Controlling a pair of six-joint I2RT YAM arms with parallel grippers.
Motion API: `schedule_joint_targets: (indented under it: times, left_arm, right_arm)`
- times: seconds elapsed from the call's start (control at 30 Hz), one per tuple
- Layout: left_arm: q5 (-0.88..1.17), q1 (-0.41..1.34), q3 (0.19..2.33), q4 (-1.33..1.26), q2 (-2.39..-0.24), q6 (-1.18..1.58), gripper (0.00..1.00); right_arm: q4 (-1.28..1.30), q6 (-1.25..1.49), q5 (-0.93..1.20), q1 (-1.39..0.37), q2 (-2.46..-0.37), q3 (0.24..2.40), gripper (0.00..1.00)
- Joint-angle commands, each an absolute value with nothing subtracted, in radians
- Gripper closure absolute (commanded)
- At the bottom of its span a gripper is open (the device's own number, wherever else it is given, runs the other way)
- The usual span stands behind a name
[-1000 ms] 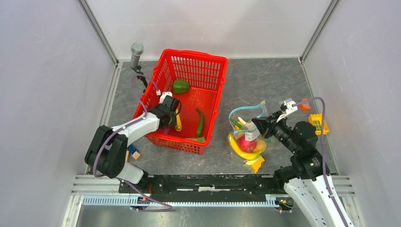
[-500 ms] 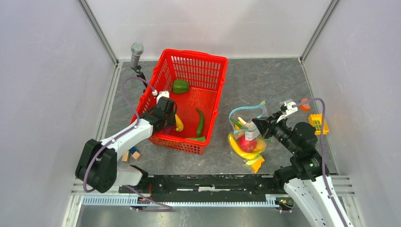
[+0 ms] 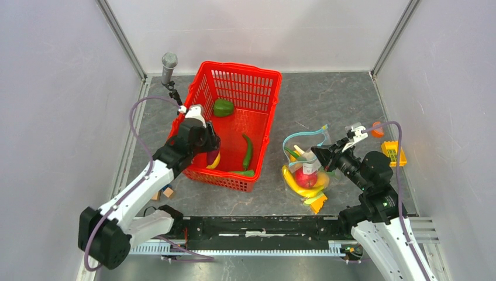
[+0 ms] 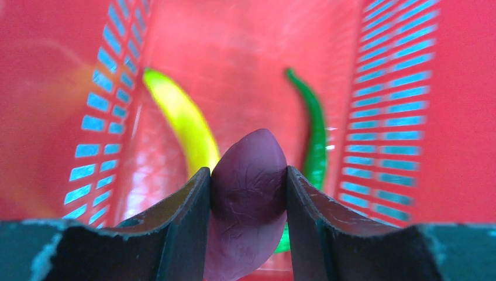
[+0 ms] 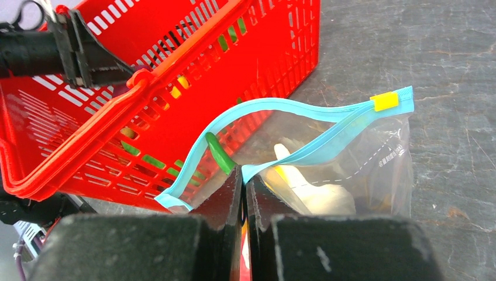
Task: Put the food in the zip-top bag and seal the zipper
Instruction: Pick up the fake vegetable from the bin, then place the fake vegetable in the zipper food storage bag.
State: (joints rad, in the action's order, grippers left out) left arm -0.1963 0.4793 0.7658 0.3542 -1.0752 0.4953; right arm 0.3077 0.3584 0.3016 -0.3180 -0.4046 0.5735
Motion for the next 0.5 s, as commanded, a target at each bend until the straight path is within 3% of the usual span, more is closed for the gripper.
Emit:
schedule_joint_targets:
  times: [0.0,0.33,0.47]
  left_arm:
    - [-0.077,0.483,0.826,0.259,-0.953,0.569,0.80]
    - [0.196,0.513,0.854,0.066,-0.879,0.635,0.79]
    - [0.165,0.668,0.948,0.005,-0.899,0.603,0.78]
  right_arm:
    - [0.226,0.355,0.353,-0.317,-0.386,0.594,0.93]
    - [0.223,0.356,0.413,-0.318,-0.399,0.593,0.92]
    - [0.223,0.351,0.462,-0.317,-0.405,0.615,0.93]
